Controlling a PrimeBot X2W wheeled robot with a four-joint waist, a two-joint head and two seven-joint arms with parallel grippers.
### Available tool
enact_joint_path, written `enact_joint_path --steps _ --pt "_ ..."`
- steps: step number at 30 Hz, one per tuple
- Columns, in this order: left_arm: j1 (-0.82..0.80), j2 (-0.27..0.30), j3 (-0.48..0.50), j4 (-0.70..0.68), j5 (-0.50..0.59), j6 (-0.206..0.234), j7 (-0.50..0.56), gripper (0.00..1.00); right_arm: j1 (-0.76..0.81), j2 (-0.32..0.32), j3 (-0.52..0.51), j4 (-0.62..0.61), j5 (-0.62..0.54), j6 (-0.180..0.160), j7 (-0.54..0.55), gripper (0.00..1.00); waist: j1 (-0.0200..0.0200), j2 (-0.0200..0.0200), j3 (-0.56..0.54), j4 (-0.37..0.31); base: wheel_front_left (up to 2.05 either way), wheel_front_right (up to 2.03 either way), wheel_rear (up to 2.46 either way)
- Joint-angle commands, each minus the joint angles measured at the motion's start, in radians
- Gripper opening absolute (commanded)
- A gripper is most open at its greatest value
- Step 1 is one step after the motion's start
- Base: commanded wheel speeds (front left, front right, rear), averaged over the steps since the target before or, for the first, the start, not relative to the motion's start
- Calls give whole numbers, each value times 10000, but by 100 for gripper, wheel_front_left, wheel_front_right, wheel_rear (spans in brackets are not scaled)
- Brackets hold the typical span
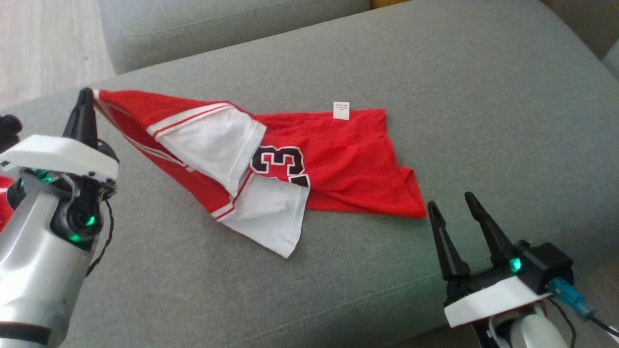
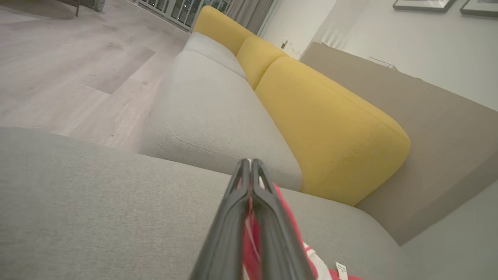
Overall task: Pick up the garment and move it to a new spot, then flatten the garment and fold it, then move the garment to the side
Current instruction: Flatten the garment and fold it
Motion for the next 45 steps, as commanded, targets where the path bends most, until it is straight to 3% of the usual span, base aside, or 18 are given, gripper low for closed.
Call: enact_joint_path --steps 1,2,4,9,15,20,24,31,39,45 --pt "-635 483 538 -200 78 -34 -155 60 -425 1 267 -286 -92 -2 -92 100 0 0 86 106 0 0 0" --pt "-598 438 659 -168 142 -48 -174 100 -448 1 315 -252 -114 -2 -92 100 0 0 106 155 0 0 0" --pt "-544 395 913 -238 531 13 -195 100 -463 1 411 -155 -179 -2 -92 100 0 0 159 256 0 0 0" --pt "312 -30 1933 -1457 2661 373 -203 100 -457 1 510 155 -360 -2 -92 100 0 0 253 506 0 0 0" --pt "2468 -1390 3093 -3189 4348 794 -204 100 -515 1 582 301 -432 -2 -92 100 0 0 307 708 0 0 0" --pt "4138 -2752 2984 -3807 5016 473 -205 100 -620 1 563 291 -471 -2 -92 100 0 0 560 856 0 0 0" --pt "4415 -3318 2596 -3397 5039 134 -205 100 -695 1 548 292 -480 -2 -92 100 0 0 721 901 0 0 0" --pt "3915 -3710 1528 -2341 4877 -345 -11 100 -898 1 602 283 -487 -2 -92 100 0 0 968 822 0 0 0" --pt "3166 -3799 684 -1369 5229 -412 8 100 -1016 1 569 245 -481 -2 -92 100 0 0 1247 654 0 0 0" --pt "2827 -3819 520 -679 5242 -202 40 100 -1084 1 553 226 -481 -2 -92 100 0 0 1378 566 0 0 0"
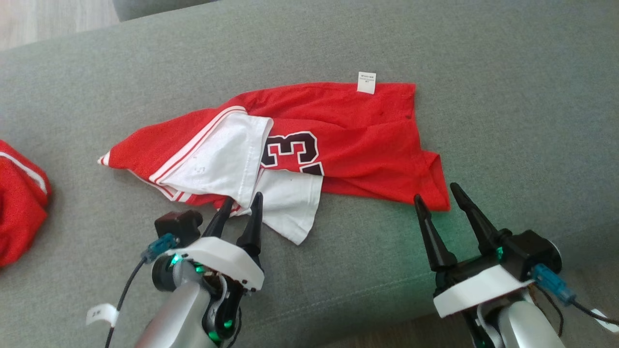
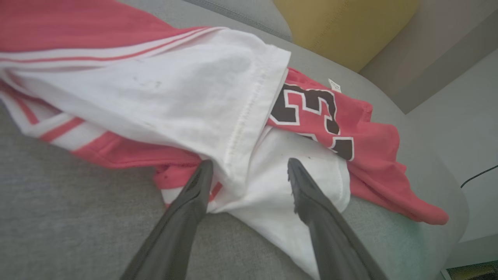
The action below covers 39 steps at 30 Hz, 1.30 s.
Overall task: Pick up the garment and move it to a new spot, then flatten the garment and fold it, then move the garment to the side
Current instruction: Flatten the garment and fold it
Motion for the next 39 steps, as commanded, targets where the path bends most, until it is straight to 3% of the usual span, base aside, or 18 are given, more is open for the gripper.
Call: enact_joint_path --steps 1,5,6,7,9,10,17,23,29,33,39 --pt "-452 1 214 -141 45 59 -39 100 -419 3 209 -356 -51 -2 -92 100 0 0 42 -23 0 0 0" --pt "-635 -10 110 92 -20 68 -88 100 -454 3 172 -381 -53 -2 -92 100 0 0 120 -32 0 0 0" --pt "-668 -12 93 129 -44 69 -103 94 -456 3 163 -385 -54 -2 -92 100 0 0 131 -28 0 0 0" --pt "-697 -14 75 164 -60 70 -119 58 -455 3 154 -387 -53 -2 -92 100 0 0 136 -22 0 0 0" --pt "-742 -17 99 197 -102 83 -163 14 -452 3 142 -395 -46 -2 -92 100 0 0 133 -3 0 0 0" --pt "-757 -18 82 233 -100 71 -178 0 -451 3 139 -395 -48 -2 -92 100 0 0 120 10 0 0 0" --pt "-565 -22 556 -433 -283 43 -266 0 -430 3 58 -410 23 -2 -92 100 0 0 -81 203 0 0 0" --pt "260 85 2415 -2786 -484 292 -278 0 -1129 3 -433 313 1110 -2 -92 100 0 0 -148 500 0 0 0" --pt "723 428 3450 -3826 -886 357 -270 0 -3594 3 -789 3597 603 -2 253 100 0 0 -58 743 0 0 0" --pt "654 528 3592 -4084 -1036 374 -171 0 -5365 3 -1213 5710 305 -2 963 100 0 0 184 1007 0 0 0" --pt "423 556 3492 -4158 -977 383 -107 0 -7051 3 -1894 8170 -244 -2 1002 100 0 0 591 1374 0 0 0"
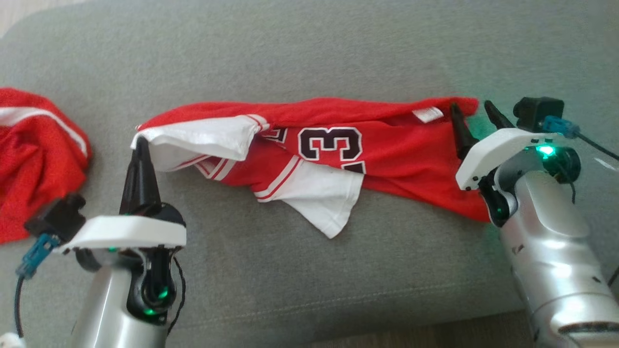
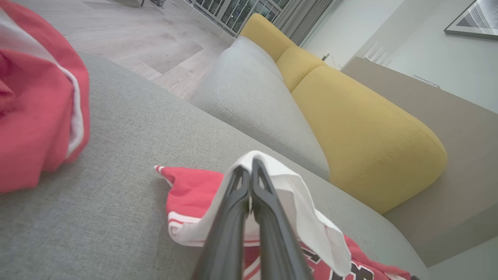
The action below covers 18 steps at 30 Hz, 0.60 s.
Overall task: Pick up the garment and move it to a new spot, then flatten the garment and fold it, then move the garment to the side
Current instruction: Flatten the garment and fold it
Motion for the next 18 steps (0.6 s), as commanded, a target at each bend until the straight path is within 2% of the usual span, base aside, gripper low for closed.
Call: enact_joint_path --steps 1,5,13,14,15,16,17,18 --pt "-497 207 246 -338 33 25 8 0 -373 45 22 137 -256 -2 -101 100 0 0 161 177 0 0 0" --pt "-623 195 185 -308 74 24 5 0 -669 45 57 864 -316 -2 -395 100 0 0 237 254 0 0 0" --pt "-804 259 153 -234 135 18 -9 0 -1026 45 885 1850 242 -2 -982 100 0 0 341 171 0 0 0" --pt "-817 275 151 -230 140 17 -9 0 -1053 45 960 1890 306 -2 -1022 89 0 0 349 160 0 0 0" --pt "-832 291 146 -226 144 16 -4 0 -1078 45 1054 1917 351 -2 -1053 57 0 0 357 155 0 0 0" --pt "-848 308 144 -226 147 15 3 0 -1107 45 1146 1901 347 -2 -1078 33 0 0 367 147 0 0 0" --pt "-865 328 145 -234 153 20 7 0 -1140 45 1204 1857 277 -2 -1098 0 0 0 375 138 0 0 0" --pt "-887 349 160 -248 162 28 4 0 -1163 45 1215 1779 212 -2 -1111 0 0 0 374 133 0 0 0"
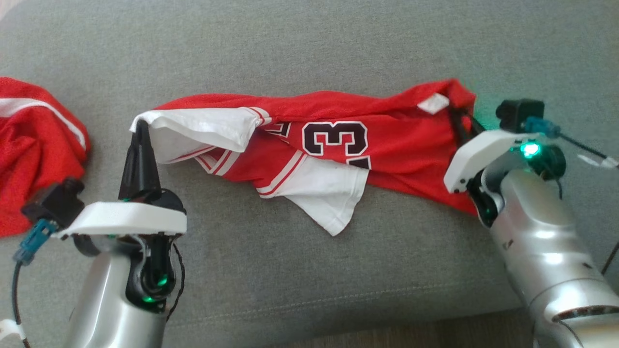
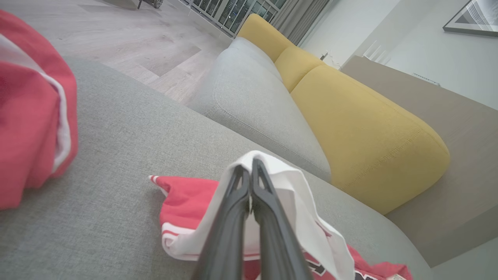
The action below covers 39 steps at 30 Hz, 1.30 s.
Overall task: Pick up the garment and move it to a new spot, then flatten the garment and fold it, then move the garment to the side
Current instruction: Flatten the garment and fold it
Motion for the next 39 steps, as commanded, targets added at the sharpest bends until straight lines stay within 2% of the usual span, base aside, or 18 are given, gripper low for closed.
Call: enact_joint_path --steps 1,4,8,10,13,17,20,24,29,30,31,36,37,38,39 --pt "-405 285 357 -317 131 37 1 0 -325 76 141 -502 -92 -2 -125 0 0 0 -12 -9 0 0 0" --pt "-591 363 481 -383 106 -20 -23 0 -169 76 -41 -1243 -361 -2 -131 0 0 0 -172 -24 0 0 0" --pt "-1294 549 670 -616 -238 -325 175 0 -58 76 -38 -2345 -218 -2 -133 0 0 0 -631 -89 0 0 0" --pt "-2192 783 812 -803 -512 -422 636 0 -292 76 -76 -2947 -135 -2 -133 0 0 0 -1067 -189 0 0 0" --pt "-3291 1035 903 -774 -724 -424 1201 0 -820 76 -173 -3085 -146 -2 -27 0 0 0 -1462 -291 0 0 0" --pt "-4490 1186 996 -348 -1038 -280 1888 0 -1338 1 30 -3245 -122 -2 991 0 0 0 -1853 -382 0 0 0" --pt "-4817 1363 943 -150 -999 -198 2197 0 -1024 -167 567 -3740 89 -2 1761 0 0 0 -1830 -449 0 0 0" --pt "-4358 1353 893 -109 -1061 -104 2335 0 629 -542 1345 -5044 860 -2 2572 0 0 0 -1563 -398 0 0 0" --pt "-3194 1326 1004 -422 -1233 20 2308 0 4035 -1207 1535 -7259 1347 -2 3399 0 0 0 -1156 -297 0 0 0" --pt "-2907 1346 1038 -576 -1264 58 2322 0 4744 -1258 1539 -7727 1434 -2 3619 0 0 0 -1078 -271 0 0 0" --pt "-2907 1346 1038 -576 -1264 58 2322 0 4744 -1258 1539 -7727 1434 -2 3619 0 0 0 -1078 -271 0 0 0" --pt "-1245 1375 1256 -1693 -1391 378 2331 0 7676 -1163 1431 -10089 1682 -2 4829 0 0 0 -739 -56 0 0 0" --pt "-912 1358 1270 -1918 -1392 431 2309 0 8025 -1115 1319 -10464 1639 -2 4984 20 0 0 -691 8 0 0 0" --pt "-610 1316 1275 -2125 -1392 491 2275 0 8254 -1082 1174 -10835 1527 -2 5056 100 0 0 -649 88 0 0 0" --pt "-351 1253 1272 -2300 -1399 544 2231 0 8378 -1054 1011 -11187 1373 -2 5077 100 0 0 -616 187 0 0 0"
